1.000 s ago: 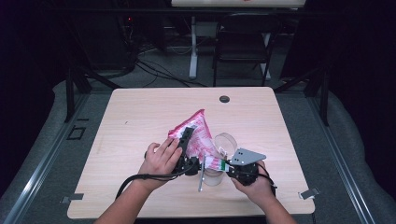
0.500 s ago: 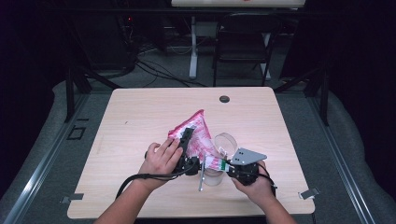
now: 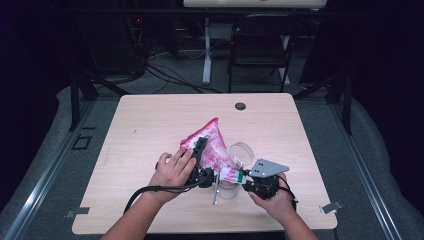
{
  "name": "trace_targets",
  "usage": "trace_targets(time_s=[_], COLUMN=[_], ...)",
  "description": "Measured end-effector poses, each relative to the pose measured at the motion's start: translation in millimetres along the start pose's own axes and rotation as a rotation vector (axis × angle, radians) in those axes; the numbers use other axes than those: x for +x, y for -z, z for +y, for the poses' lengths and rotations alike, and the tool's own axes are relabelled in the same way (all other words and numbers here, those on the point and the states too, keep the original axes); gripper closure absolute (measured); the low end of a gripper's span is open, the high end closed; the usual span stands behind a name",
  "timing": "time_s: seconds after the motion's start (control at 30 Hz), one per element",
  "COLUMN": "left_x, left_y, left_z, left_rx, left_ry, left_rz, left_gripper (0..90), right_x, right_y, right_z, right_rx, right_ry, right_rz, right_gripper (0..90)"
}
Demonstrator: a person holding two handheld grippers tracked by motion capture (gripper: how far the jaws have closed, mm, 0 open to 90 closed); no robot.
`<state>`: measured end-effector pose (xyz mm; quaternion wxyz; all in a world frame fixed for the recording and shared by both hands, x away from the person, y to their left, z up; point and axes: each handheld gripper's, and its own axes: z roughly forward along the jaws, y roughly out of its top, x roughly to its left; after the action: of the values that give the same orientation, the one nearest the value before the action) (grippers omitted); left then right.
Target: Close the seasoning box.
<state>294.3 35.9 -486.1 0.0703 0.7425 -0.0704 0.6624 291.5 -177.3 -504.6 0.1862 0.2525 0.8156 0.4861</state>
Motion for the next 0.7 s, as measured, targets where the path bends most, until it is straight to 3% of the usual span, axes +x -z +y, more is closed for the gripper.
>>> trace_targets(time_s=[0.7], left_x=[-0.6], left_y=[-1.9], left_z=[-5.4], left_rx=[0.004], left_ry=[0.000], left_rz=[0.001], left_gripper=[71.4], right_x=[1.5], right_y=[8.6], right_z=[2.5], right_rx=[-0.053], right_ry=[0.020], right_rz=[-0.023], right_gripper=[66.1])
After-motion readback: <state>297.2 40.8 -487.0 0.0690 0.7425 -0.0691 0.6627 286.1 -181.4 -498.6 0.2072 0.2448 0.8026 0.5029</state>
